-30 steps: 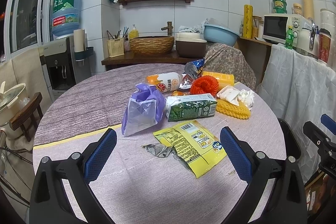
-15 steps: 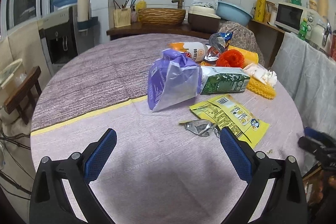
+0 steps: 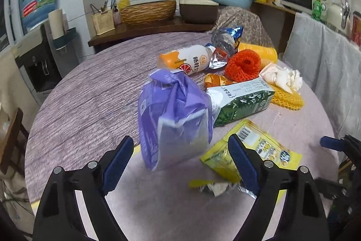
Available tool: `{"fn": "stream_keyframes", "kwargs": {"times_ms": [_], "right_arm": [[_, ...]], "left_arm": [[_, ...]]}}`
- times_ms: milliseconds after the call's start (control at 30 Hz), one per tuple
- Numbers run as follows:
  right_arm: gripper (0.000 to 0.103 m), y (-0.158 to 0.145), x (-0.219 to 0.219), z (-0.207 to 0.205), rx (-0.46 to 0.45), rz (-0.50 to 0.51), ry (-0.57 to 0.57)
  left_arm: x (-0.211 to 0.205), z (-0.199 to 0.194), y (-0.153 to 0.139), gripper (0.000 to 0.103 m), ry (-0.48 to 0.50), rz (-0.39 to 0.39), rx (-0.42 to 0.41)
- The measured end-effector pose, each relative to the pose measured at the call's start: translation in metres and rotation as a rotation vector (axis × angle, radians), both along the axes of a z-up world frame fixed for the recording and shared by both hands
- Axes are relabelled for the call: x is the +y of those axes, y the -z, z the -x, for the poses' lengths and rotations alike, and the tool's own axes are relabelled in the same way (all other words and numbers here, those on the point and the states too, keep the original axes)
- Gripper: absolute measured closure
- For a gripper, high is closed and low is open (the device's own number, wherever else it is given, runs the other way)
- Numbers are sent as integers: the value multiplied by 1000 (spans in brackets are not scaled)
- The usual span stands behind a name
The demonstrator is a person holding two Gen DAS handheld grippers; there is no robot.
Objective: Collect trash
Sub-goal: 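Grasp the purple plastic bag with the left gripper while the right grasps the green carton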
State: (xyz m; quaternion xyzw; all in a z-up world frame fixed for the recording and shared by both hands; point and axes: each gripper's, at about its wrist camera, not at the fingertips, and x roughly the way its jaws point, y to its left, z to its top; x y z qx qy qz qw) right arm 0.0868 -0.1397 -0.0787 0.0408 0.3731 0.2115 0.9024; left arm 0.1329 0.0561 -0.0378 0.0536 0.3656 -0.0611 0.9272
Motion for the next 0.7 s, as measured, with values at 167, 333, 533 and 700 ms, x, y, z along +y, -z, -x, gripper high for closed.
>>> {"fn": "stream_keyframes", "kwargs": {"times_ms": [167, 333, 533, 700], "right_arm": [[5, 2, 1, 0, -6, 32, 1], [5, -1, -2, -5, -31, 66, -5], [5, -16, 7, -32, -105, 187, -85], [9, -28, 37, -74, -187, 374, -281]], "left_arm": [[-9, -19, 15, 37, 16, -30, 48], [0, -21, 18, 59, -24, -3, 64], [21, -13, 12, 68, -65, 55, 40], [39, -1, 3, 71, -106, 111, 10]]}}
